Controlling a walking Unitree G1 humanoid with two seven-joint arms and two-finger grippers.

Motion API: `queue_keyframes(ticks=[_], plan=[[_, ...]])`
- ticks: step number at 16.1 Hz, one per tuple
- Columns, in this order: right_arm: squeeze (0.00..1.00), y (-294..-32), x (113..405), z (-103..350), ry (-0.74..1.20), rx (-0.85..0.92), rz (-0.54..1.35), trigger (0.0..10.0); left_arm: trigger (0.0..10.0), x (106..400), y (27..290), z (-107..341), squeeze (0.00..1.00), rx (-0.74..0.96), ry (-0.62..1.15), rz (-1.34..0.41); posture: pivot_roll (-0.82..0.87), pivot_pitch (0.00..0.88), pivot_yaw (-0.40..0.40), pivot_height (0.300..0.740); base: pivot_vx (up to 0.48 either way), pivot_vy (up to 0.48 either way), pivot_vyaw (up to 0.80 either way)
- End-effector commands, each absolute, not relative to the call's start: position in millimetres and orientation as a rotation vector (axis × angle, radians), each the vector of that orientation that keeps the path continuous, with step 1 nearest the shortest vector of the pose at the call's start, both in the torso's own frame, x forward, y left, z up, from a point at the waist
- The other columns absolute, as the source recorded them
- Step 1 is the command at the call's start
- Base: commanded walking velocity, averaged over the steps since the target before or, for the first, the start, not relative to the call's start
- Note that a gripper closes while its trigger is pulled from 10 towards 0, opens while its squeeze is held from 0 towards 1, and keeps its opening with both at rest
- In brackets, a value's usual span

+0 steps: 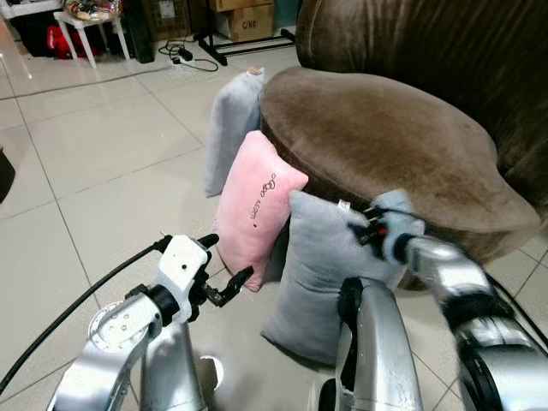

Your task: Move the pillow to the sofa from floor

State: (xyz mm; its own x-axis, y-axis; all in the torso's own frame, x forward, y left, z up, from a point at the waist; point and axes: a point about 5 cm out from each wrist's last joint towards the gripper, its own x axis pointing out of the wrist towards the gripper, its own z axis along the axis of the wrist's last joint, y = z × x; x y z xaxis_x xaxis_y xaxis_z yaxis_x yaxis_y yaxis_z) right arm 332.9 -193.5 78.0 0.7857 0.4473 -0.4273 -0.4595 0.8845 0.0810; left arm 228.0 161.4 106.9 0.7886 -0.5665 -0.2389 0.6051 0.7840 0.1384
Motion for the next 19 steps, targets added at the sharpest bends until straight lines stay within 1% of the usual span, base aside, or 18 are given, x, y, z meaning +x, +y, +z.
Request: queue_keyframes(ticks=[1, 4, 6, 8, 10, 11, 13, 15, 16, 17, 18, 19], plan=[[0.0, -191, 338, 99, 0.348, -0.017, 0.528, 0.0, 10.0, 228, 162, 104, 0.0, 0.221, 0.196, -0.619, -0.05, 0.0, -0.045, 0.351, 0.0, 0.0, 0.0], [0.0, -187, 309, 109, 0.31, -0.037, 0.653, 0.0, 10.0, 231, 159, 103, 0.0, 0.217, 0.181, -0.599, -0.06, 0.0, -0.054, 0.351, 0.0, 0.0, 0.0], [0.0, -187, 300, 116, 0.293, -0.022, 0.675, 0.0, 10.0, 232, 158, 103, 0.0, 0.216, 0.174, -0.592, -0.06, 0.0, -0.054, 0.351, 0.0, 0.0, 0.0], [0.0, -196, 296, 155, 0.138, 0.118, 0.649, 0.0, 10.0, 233, 157, 105, 0.0, 0.218, 0.155, -0.572, -0.06, 0.0, -0.047, 0.351, 0.0, 0.0, 0.0], [0.0, -225, 307, 203, -0.055, 0.269, 0.496, 0.0, 10.0, 237, 157, 109, 0.0, 0.224, 0.128, -0.536, -0.06, 0.0, -0.038, 0.351, 0.0, 0.0, 0.0], [0.0, -230, 308, 220, -0.119, 0.3, 0.474, 0.0, 10.0, 239, 157, 110, 0.0, 0.229, 0.115, -0.522, -0.06, 0.0, -0.037, 0.351, 0.0, 0.0, 0.0], [0.0, -245, 311, 274, -0.312, 0.327, 0.424, 0.0, 10.0, 243, 159, 117, 0.0, 0.22, 0.08, -0.489, -0.06, 0.0, -0.038, 0.351, 0.0, 0.0, 0.0], [0.0, -259, 312, 322, -0.465, 0.361, 0.353, 0.0, 10.0, 248, 160, 128, 0.0, 0.222, 0.036, -0.455, -0.06, 0.0, -0.036, 0.351, 0.0, 0.0, 0.0], [0.0, -263, 312, 335, -0.482, 0.334, 0.31, 0.0, 10.0, 250, 160, 135, 0.0, 0.214, 0.011, -0.441, -0.06, 0.0, -0.036, 0.351, 0.0, 0.0, 0.0], [0.0, -265, 315, 341, -0.455, 0.262, 0.242, 5.0, 10.0, 251, 161, 141, 0.0, 0.21, -0.01, -0.426, -0.06, 0.0, -0.03, 0.351, 0.0, 0.0, 0.0], [0.0, -262, 322, 334, -0.354, 0.162, 0.13, 10.0, 10.0, 253, 168, 151, 0.0, 0.228, -0.034, -0.371, -0.06, 0.0, -0.018, 0.351, 0.0, 0.0, 0.0], [0.0, -256, 323, 331, -0.345, 0.147, 0.102, 10.0, 10.0, 252, 171, 163, 0.0, 0.208, -0.064, -0.34, -0.05, 0.0, -0.018, 0.351, 0.0, 0.0, 0.0]])
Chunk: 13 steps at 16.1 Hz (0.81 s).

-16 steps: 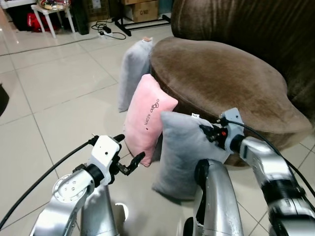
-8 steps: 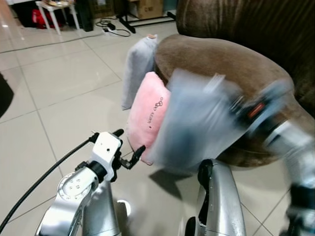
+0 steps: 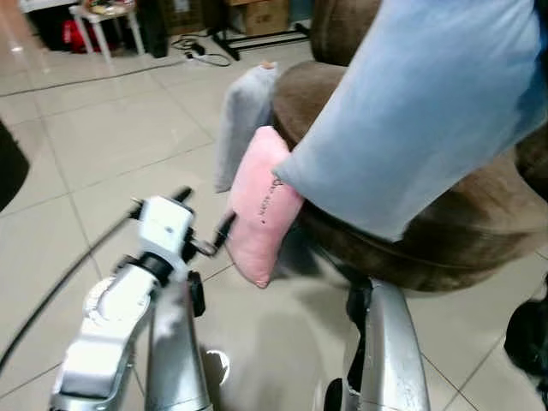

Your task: Move the pillow to the sofa from floor

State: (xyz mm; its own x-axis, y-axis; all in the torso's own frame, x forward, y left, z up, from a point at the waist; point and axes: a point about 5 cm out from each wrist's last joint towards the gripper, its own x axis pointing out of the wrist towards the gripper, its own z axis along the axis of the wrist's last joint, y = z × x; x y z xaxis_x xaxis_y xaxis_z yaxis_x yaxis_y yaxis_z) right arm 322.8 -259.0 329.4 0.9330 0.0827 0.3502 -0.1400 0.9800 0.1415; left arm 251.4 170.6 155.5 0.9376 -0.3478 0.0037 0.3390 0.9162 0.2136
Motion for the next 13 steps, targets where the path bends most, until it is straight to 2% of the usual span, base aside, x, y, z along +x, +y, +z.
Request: queue_keyframes(ticks=[1, 3, 7, 13], plan=[[0.0, -251, 323, 329, -0.339, 0.162, 0.091, 10.0, 10.0, 252, 173, 170, 0.0, 0.201, -0.082, -0.323, -0.05, 0.0, -0.019, 0.351, 0.0, 0.0, 0.0], [0.0, -229, 330, 309, -0.28, 0.119, 0.114, 10.0, 10.0, 254, 175, 178, 0.0, 0.219, -0.106, -0.306, -0.04, 0.0, -0.023, 0.351, 0.0, 0.0, 0.0], [0.0, -184, 331, 257, -0.191, 0.185, 0.113, 10.0, 10.0, 259, 173, 187, 0.0, 0.252, -0.128, -0.29, -0.01, 0.0, -0.033, 0.366, 0.0, 0.0, 0.0], [0.0, -183, 331, 259, -0.21, 0.191, 0.059, 10.0, 10.0, 259, 174, 186, 0.0, 0.249, -0.112, -0.27, -0.01, 0.0, -0.025, 0.426, 0.0, 0.0, 0.0]])
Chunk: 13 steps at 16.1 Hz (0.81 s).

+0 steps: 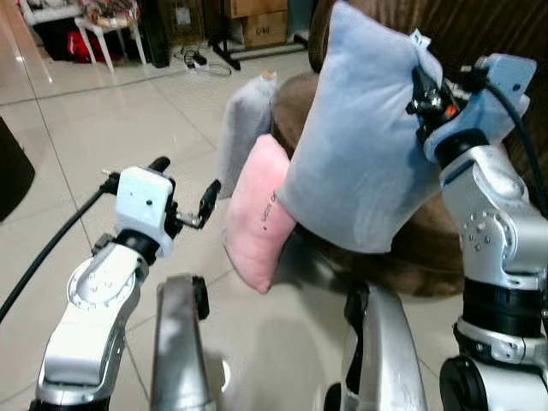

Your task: Move the pillow to the sofa from floor

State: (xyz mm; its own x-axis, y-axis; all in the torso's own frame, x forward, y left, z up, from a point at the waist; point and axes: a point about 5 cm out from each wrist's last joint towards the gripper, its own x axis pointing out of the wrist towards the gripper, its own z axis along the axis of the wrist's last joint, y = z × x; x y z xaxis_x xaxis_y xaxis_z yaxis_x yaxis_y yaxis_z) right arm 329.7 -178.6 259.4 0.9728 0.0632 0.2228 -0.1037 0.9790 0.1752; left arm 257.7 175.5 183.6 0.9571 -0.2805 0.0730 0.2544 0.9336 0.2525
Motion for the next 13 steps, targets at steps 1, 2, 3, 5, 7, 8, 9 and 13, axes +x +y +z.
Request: queue_keyframes(ticks=[1, 2, 3, 5, 7, 8, 9, 13], plan=[[0.0, -183, 331, 261, -0.216, 0.189, 0.058, 10.0, 10.0, 259, 173, 186, 0.0, 0.248, -0.11, -0.269, -0.02, 0.0, -0.024, 0.436, 0.0, 0.0, 0.0], [0.0, -183, 331, 262, -0.219, 0.189, 0.057, 10.0, 10.0, 259, 173, 186, 0.0, 0.25, -0.107, -0.27, -0.02, 0.0, -0.024, 0.441, 0.0, 0.0, 0.0], [0.0, -182, 332, 266, -0.232, 0.195, 0.054, 10.0, 10.0, 258, 171, 182, 0.0, 0.268, -0.088, -0.28, -0.02, 0.0, -0.024, 0.456, 0.0, 0.0, 0.0], [0.0, -184, 333, 271, -0.249, 0.203, 0.043, 10.0, 10.0, 256, 170, 178, 0.0, 0.285, -0.071, -0.292, -0.02, 0.0, -0.023, 0.476, 0.0, 0.0, 0.0], [0.0, -189, 333, 280, -0.275, 0.202, 0.028, 10.0, 10.0, 256, 170, 177, 0.0, 0.291, -0.068, -0.291, -0.02, 0.0, -0.022, 0.496, 0.0, 0.0, 0.0], [0.0, -193, 333, 288, -0.297, 0.201, 0.015, 10.0, 10.0, 256, 170, 177, 0.0, 0.291, -0.068, -0.292, -0.02, 0.0, -0.022, 0.506, 0.0, 0.0, 0.0], [0.0, -197, 333, 301, -0.333, 0.194, 0.004, 10.0, 10.0, 256, 169, 178, 0.0, 0.291, -0.067, -0.295, -0.03, 0.0, -0.017, 0.516, 0.0, 0.0, 0.0], [0.0, -210, 333, 328, -0.416, 0.169, -0.03, 10.0, 10.0, 256, 167, 177, 0.0, 0.288, -0.068, -0.296, -0.03, 0.0, -0.02, 0.556, 0.0, 0.0, 0.0]])
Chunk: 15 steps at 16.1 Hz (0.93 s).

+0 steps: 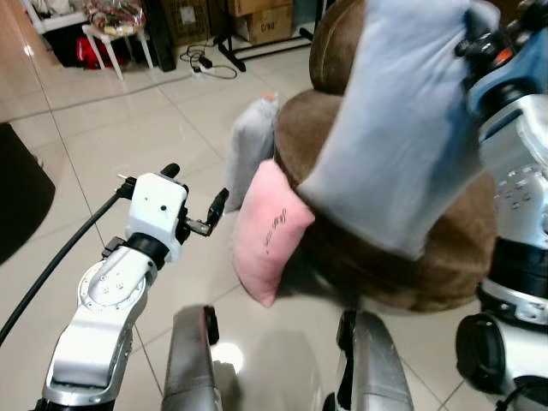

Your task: Move the pillow to the sofa from floor

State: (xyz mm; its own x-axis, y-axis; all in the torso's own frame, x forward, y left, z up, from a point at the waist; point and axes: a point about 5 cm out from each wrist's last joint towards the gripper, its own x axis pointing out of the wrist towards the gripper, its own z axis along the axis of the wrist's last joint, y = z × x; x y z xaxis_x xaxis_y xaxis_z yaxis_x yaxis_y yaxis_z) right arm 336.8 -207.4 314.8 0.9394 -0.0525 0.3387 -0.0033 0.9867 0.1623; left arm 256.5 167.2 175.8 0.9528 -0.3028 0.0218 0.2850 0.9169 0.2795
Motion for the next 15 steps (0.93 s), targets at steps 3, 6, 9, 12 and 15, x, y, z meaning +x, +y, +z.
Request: queue_keyframes(ticks=[3, 6, 9, 12, 15], plan=[[0.0, -205, 337, 294, -0.299, 0.114, -0.017, 10.0, 10.0, 254, 167, 176, 0.0, 0.287, -0.063, -0.291, -0.02, 0.0, -0.024, 0.596, 0.0, 0.0, 0.0], [0.0, -195, 337, 254, -0.18, 0.119, -0.008, 10.0, 10.0, 255, 168, 175, 0.0, 0.284, -0.056, -0.278, -0.02, 0.0, -0.021, 0.626, 0.0, 0.0, 0.0], [0.0, -183, 334, 234, -0.116, 0.136, 0.013, 10.0, 10.0, 257, 170, 174, 0.0, 0.252, -0.041, -0.259, -0.02, 0.0, -0.021, 0.651, 0.0, 0.0, 0.0], [0.0, -174, 331, 224, -0.087, 0.139, 0.039, 10.0, 10.0, 255, 170, 170, 0.0, 0.25, -0.022, -0.258, -0.02, 0.0, -0.025, 0.686, 0.0, 0.0, 0.0], [0.0, -173, 330, 220, -0.078, 0.139, 0.039, 10.0, 10.0, 254, 168, 169, 0.0, 0.245, -0.018, -0.262, -0.02, 0.0, -0.027, 0.711, 0.0, 0.0, 0.0]])
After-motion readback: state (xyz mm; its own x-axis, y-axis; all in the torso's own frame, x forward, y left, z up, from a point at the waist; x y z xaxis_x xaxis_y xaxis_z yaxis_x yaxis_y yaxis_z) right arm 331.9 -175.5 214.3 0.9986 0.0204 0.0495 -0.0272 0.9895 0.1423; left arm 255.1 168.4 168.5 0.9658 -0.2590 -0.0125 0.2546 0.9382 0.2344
